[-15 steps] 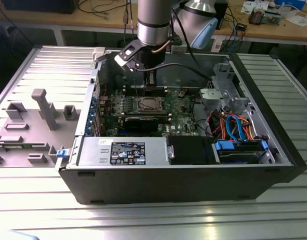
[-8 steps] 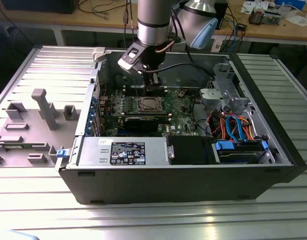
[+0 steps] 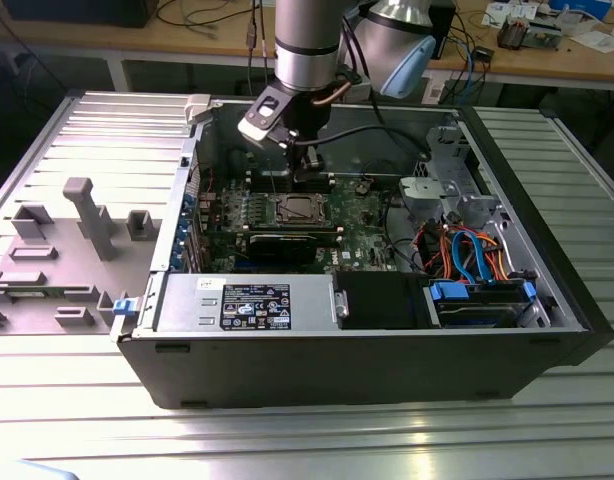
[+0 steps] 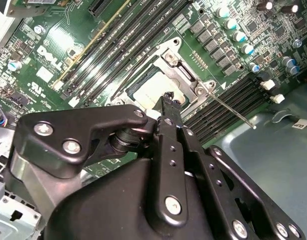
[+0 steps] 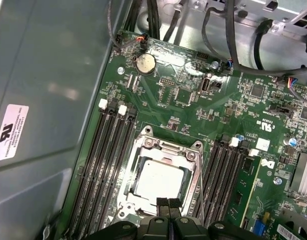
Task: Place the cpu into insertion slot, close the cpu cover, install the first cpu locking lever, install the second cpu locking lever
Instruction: 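Install the first cpu locking lever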
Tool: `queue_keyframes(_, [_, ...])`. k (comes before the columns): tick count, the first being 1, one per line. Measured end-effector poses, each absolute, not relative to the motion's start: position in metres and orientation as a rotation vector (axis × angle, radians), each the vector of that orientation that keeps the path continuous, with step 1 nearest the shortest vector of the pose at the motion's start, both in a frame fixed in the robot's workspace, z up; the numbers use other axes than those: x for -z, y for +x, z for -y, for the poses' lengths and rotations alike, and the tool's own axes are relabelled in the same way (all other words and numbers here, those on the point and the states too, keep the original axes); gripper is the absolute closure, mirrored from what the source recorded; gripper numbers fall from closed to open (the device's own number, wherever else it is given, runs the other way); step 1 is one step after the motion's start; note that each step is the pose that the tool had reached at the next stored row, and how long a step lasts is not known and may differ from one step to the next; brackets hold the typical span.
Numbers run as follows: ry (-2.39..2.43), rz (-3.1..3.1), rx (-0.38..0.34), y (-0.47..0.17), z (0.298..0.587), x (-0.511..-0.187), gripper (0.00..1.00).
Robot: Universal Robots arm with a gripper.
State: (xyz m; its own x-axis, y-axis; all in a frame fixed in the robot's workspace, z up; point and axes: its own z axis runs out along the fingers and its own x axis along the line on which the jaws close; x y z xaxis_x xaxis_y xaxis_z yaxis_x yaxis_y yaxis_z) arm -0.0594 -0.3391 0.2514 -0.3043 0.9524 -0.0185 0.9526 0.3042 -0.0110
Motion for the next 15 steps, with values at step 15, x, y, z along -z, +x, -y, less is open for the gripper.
queue_keyframes(15, [1.768, -2.586, 0.031, -0.0594, 0.3391, -0.2514, 0.89])
